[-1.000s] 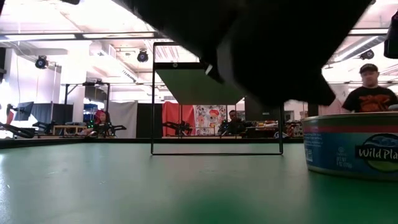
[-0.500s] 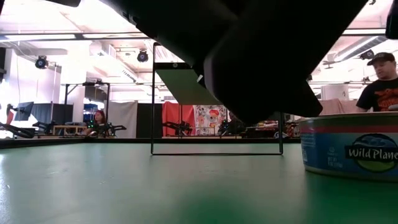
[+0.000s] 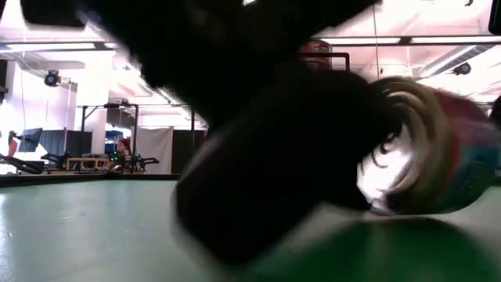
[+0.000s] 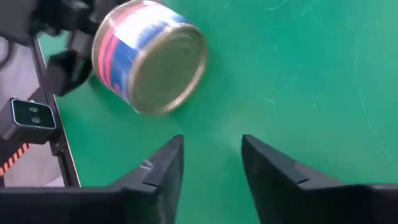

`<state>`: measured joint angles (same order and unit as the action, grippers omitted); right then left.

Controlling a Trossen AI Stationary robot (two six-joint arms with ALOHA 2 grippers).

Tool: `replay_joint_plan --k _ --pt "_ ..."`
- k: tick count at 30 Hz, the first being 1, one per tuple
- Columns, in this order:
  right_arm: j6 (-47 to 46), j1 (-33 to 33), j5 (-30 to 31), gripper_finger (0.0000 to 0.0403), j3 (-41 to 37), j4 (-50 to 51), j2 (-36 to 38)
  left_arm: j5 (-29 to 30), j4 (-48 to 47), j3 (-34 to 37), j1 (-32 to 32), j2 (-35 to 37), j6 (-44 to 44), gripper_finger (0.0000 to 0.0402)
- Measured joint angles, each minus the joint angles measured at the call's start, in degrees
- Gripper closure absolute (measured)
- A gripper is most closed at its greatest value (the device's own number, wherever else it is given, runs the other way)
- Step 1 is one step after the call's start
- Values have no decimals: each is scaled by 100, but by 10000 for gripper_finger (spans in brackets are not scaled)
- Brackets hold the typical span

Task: Stack canned seafood by type on shelf
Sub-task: Stack the dark blue tuna can on top of the dark blue can on the shelf

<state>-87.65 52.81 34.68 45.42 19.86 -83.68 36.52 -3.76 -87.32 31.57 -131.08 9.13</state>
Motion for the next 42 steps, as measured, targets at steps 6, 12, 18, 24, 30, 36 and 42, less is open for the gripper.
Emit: replay_joint_plan --k 6,12,18,24,30,36,42 --pt "198 -97 143 191 -1 -50 135 -33 24 -21 0 29 46 401" --pt "1082 -242 182 144 33 -591 77 4 64 -16 0 27 46 401" --pt "1525 -446 129 106 233 -788 -84 11 121 -16 -3 27 46 401" --pt "1580 -664 127 84 301 -776 -210 27 334 -16 -46 27 25 402" --pt "1893 -834 11 81 320 -917 -310 40 552 -21 -113 27 -130 401" --pt "2592 -875 -17 81 318 -1026 -356 39 574 -21 -142 0 -135 401" --pt "2834 -932 -24 85 318 -1347 -649 40 637 -21 -173 -4 -137 401"
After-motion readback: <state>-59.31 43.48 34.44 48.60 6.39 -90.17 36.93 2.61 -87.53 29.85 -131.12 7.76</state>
